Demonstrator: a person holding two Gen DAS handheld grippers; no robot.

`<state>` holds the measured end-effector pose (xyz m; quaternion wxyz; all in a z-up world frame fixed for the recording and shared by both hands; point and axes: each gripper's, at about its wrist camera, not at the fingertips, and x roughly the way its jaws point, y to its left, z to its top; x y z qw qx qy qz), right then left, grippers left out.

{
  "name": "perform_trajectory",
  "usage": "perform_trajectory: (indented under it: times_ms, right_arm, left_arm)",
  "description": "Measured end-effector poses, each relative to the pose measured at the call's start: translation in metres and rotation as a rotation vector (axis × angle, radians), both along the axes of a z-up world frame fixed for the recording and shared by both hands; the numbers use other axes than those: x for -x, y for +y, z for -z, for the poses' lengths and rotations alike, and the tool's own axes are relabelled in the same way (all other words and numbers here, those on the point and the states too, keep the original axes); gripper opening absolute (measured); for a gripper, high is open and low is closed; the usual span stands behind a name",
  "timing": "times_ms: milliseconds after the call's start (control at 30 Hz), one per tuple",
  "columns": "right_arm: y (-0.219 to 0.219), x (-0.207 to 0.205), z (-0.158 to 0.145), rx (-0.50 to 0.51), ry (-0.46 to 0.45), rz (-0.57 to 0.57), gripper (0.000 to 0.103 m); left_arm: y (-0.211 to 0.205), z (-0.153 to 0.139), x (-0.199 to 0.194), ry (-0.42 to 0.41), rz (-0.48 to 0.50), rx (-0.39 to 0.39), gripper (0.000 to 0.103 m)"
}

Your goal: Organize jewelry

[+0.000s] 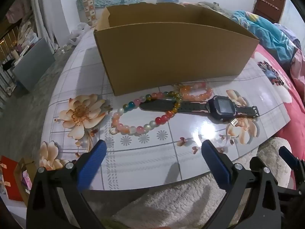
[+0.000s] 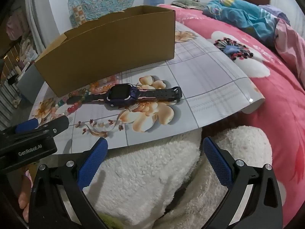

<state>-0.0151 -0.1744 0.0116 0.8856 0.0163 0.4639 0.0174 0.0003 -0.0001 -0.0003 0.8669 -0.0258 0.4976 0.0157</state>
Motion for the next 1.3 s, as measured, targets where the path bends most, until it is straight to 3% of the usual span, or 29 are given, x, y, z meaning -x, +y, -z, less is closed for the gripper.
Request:
perform_trajectory:
  times_ms: [333,1300]
  right_arm:
    - [0.013,-0.006,0.003,0.009,-0.008,0.007,0.096]
    - [0.001,-0.007,-0.003,-0.016,-0.006,0.001,0.096]
  left_arm:
    - [0.007,0.002,0.0,0.0,-0.004,-0.005,0.098]
    - [0.0,-0.002,-0.002,-0.005,-0.022,-0.029,0.098]
